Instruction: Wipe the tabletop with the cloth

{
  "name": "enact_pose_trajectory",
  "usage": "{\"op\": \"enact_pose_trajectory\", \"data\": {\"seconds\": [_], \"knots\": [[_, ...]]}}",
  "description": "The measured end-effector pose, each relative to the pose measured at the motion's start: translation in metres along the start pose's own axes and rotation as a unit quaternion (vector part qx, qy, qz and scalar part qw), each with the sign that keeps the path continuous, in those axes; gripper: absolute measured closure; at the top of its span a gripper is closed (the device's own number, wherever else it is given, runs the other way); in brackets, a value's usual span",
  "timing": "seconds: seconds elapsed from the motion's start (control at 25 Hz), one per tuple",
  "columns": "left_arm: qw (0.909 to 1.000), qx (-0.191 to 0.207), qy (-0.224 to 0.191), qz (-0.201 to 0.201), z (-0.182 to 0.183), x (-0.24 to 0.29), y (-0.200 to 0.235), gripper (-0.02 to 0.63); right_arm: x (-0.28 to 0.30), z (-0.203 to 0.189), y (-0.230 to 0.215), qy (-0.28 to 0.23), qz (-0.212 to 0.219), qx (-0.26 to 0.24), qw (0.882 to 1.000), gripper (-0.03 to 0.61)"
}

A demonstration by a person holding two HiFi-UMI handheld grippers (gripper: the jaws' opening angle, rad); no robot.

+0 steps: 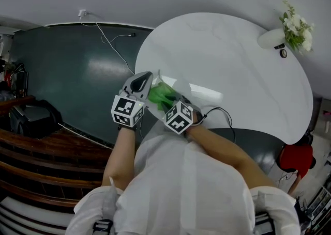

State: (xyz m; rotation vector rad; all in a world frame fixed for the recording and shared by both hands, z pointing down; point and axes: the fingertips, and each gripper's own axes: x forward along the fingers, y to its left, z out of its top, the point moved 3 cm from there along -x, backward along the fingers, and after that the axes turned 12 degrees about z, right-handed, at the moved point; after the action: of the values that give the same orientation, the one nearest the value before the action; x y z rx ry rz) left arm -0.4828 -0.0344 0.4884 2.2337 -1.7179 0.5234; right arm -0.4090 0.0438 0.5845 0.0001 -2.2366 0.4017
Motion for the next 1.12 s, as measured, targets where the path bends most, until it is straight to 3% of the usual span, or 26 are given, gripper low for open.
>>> {"op": "enact_pose_trajectory", "data": {"seconds": [0.2,0.48,0.76,1.12], "knots": [[0.9999,0.005,0.000,-0.016,0.001,0.005,-0.028,0.595,-0.018,-0.030,0.010,-0.002,-0.004,-0.001,1.000,0.497],[0.9990,0.014,0.001,-0.042,0.003,0.001,-0.082,0.595,-0.062,-0.081,-0.005,-0.038,-0.074,0.075,0.994,0.497],[0.9974,0.025,-0.004,-0.067,0.006,-0.004,-0.135,0.595,-0.119,-0.143,-0.035,-0.063,-0.153,0.159,0.973,0.497],[0.9945,0.040,-0.018,-0.095,0.018,-0.011,-0.181,0.595,-0.193,-0.230,-0.059,-0.063,-0.246,0.242,0.936,0.497]]}}
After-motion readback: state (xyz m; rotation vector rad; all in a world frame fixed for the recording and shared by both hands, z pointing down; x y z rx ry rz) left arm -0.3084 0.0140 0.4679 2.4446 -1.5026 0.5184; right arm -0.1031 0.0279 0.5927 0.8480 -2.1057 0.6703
